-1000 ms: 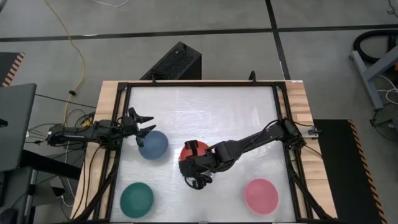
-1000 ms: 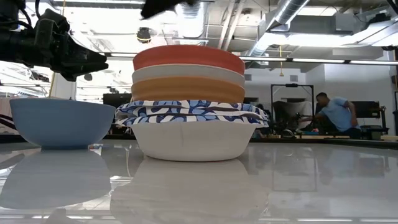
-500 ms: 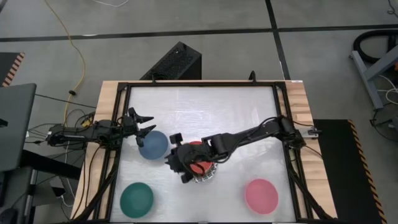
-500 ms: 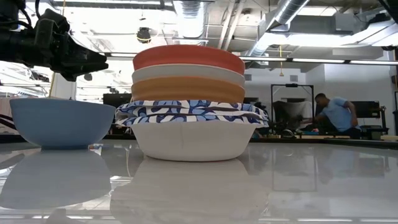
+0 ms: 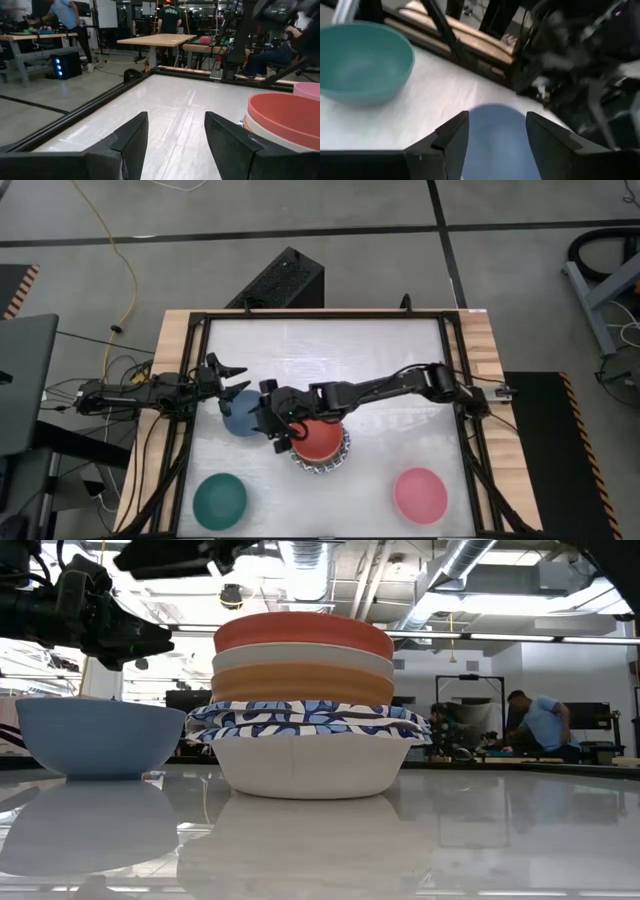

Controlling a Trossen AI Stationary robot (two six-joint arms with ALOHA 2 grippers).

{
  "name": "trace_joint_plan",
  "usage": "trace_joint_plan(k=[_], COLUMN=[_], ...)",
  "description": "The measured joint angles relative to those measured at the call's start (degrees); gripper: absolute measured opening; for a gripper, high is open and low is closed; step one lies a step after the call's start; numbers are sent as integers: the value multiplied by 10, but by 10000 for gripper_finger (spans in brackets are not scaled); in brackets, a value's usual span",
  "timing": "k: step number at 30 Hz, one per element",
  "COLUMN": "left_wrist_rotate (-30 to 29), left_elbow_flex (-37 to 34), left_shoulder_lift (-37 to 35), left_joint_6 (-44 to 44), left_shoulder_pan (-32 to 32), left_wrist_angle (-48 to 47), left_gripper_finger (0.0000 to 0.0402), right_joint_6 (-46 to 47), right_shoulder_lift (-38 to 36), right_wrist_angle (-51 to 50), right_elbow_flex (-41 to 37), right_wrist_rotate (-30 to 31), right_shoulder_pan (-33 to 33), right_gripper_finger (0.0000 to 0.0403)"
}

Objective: Nest bowls inside each other by size order
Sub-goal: Stack the blue bowl into the red bowl

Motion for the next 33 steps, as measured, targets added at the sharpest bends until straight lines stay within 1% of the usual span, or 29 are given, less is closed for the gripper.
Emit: trace_joint_plan(k=[3, 7, 10, 12, 18, 23, 30, 33], left_wrist_rotate=[0, 0, 0, 0, 1, 1, 1, 1], left_elbow_flex=[0, 0, 0, 0, 0, 0, 0, 0], left_shoulder_lift=[0, 0, 0, 0, 0, 0, 0, 0], left_joint_6=[0, 0, 0, 0, 0, 0, 0, 0], left_shoulder_pan=[0, 0, 0, 0, 0, 0, 0, 0], left_wrist_angle=[0, 0, 0, 0, 0, 0, 0, 0], left_gripper_finger=[185, 185, 185, 185, 185, 185, 185, 185], right_joint_6=[0, 0, 3, 4, 5, 54, 125, 154], right_shoulder_lift=[20, 39, 53, 55, 69, 75, 57, 54], right_wrist_angle=[45, 58, 71, 62, 98, 103, 73, 56], right_elbow_flex=[1, 0, 1, -1, 0, 0, 2, 14], right_wrist_rotate=[-36, -66, -71, -72, -78, -42, 83, 111], right_shoulder_pan=[-8, -9, -10, -10, -10, -10, -13, -17], right_gripper_finger=[216, 214, 214, 214, 214, 214, 214, 214])
